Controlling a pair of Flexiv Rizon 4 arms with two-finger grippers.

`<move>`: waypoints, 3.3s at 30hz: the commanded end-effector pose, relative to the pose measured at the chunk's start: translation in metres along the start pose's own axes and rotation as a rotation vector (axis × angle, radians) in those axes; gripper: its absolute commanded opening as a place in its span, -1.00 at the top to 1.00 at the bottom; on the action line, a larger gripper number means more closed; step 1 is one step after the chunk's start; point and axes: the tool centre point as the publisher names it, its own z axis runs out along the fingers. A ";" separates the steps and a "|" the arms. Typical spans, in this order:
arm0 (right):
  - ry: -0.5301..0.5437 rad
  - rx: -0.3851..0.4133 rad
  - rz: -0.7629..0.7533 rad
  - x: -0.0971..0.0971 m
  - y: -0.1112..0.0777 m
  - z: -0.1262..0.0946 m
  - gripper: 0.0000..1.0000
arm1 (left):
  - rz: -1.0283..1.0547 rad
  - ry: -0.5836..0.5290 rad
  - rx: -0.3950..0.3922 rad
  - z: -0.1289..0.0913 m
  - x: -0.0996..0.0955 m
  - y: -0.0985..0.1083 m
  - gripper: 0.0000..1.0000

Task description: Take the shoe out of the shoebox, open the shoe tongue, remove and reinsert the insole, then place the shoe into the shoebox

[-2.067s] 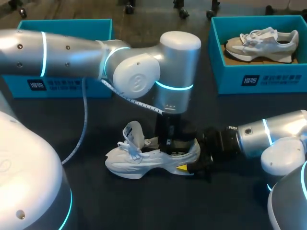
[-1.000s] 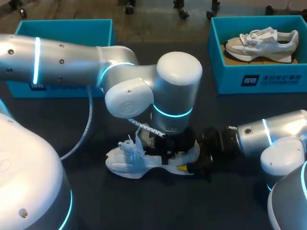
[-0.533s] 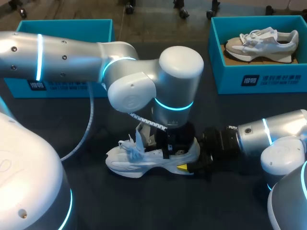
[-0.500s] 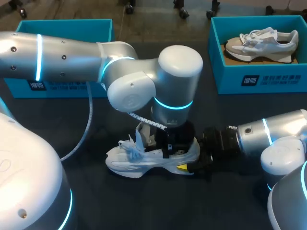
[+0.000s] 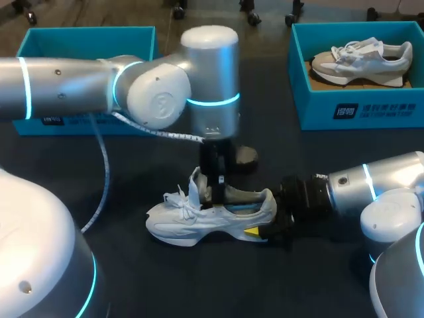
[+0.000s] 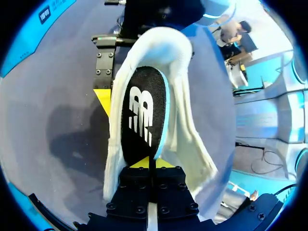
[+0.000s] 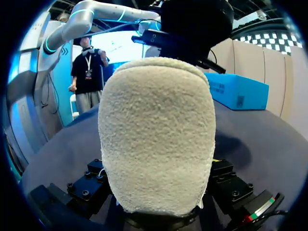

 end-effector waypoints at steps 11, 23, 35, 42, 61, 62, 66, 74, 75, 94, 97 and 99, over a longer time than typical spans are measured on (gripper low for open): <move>0.000 0.007 0.001 0.001 -0.004 0.001 1.00 | -0.038 -0.044 0.161 -0.027 0.018 0.008 1.00; 0.000 0.007 0.001 0.001 -0.004 0.001 1.00 | -0.076 -0.111 0.238 -0.038 0.023 -0.010 1.00; 0.000 0.007 0.001 0.001 -0.004 0.001 1.00 | -0.140 -0.176 0.311 -0.045 0.022 -0.015 1.00; 0.000 0.007 0.001 0.001 -0.004 0.001 1.00 | -0.151 -0.202 0.345 -0.051 0.023 -0.015 1.00; 0.000 0.007 0.001 0.001 -0.004 0.001 1.00 | -0.165 -0.264 0.376 -0.057 0.025 -0.025 1.00; 0.000 0.007 0.001 0.001 -0.004 0.001 1.00 | -0.163 -0.271 0.369 -0.056 0.024 -0.029 1.00; 0.000 0.007 0.001 0.001 -0.004 0.001 1.00 | -0.168 -0.313 0.347 -0.051 0.022 -0.042 1.00; 0.000 0.007 0.001 0.001 -0.004 0.001 1.00 | -0.167 -0.408 0.314 -0.045 0.019 -0.059 0.61; 0.000 0.007 0.001 0.001 -0.004 0.001 1.00 | -0.171 -0.414 0.311 -0.045 0.016 -0.060 0.53; 0.000 0.007 0.001 0.001 -0.004 0.001 1.00 | -0.133 -0.494 0.396 -0.063 0.035 -0.046 0.08; 0.000 0.007 0.001 0.001 -0.004 0.001 1.00 | -0.137 -0.527 0.417 -0.063 0.037 -0.046 0.09; 0.000 0.007 0.001 0.001 -0.004 0.001 1.00 | -0.138 -0.538 0.424 -0.062 0.037 -0.046 0.08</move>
